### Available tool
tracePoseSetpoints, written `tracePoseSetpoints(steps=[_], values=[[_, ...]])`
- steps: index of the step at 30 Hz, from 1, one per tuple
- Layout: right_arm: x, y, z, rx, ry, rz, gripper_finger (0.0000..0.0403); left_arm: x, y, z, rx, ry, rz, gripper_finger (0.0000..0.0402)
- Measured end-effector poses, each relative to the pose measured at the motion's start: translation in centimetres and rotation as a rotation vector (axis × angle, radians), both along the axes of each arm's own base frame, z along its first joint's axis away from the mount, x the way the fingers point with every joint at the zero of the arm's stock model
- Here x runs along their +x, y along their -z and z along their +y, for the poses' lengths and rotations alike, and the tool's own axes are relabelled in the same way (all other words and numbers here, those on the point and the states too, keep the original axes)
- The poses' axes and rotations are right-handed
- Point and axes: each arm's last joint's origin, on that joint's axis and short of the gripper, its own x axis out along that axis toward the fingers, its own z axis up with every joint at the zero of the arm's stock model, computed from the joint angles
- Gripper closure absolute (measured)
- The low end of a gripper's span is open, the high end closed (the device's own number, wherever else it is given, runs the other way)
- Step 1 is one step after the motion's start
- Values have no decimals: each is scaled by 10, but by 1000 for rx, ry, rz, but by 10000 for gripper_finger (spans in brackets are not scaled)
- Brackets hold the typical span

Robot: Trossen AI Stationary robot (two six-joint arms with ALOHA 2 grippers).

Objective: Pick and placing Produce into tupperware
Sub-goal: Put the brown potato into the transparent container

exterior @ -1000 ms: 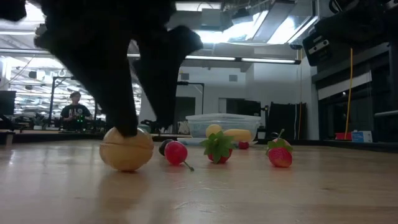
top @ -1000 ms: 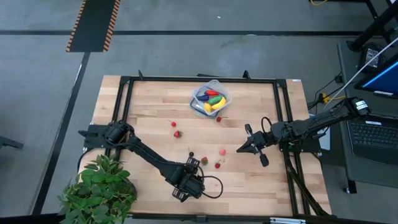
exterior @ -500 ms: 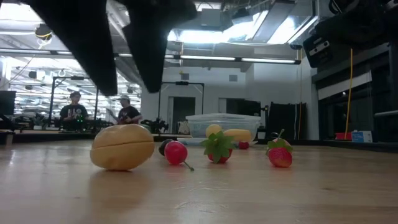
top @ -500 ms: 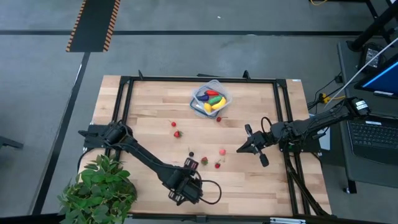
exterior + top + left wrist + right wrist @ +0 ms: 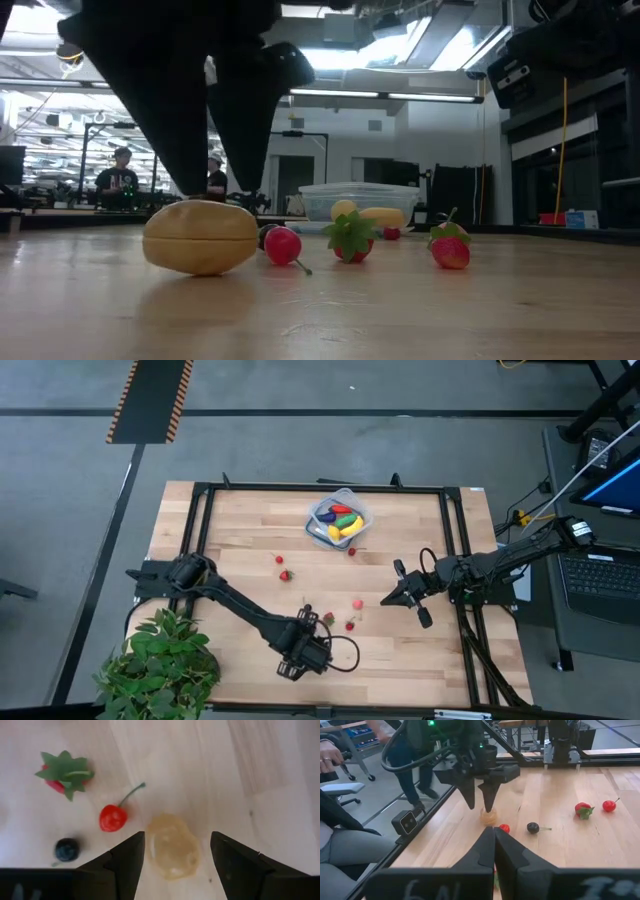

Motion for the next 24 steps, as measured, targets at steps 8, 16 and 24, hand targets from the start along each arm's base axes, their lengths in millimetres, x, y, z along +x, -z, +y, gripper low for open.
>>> tracePoseSetpoints(steps=[8, 16, 24], values=[[0, 0, 0, 0, 0, 0, 398, 2, 0, 2, -71, -77, 15, 182], [0, 0, 0, 0, 0, 0, 398, 2, 0, 8, -17, -237, -4, 182], [0, 0, 0, 21, 3, 8, 398, -2, 22, 14, -104, -424, 39, 182]])
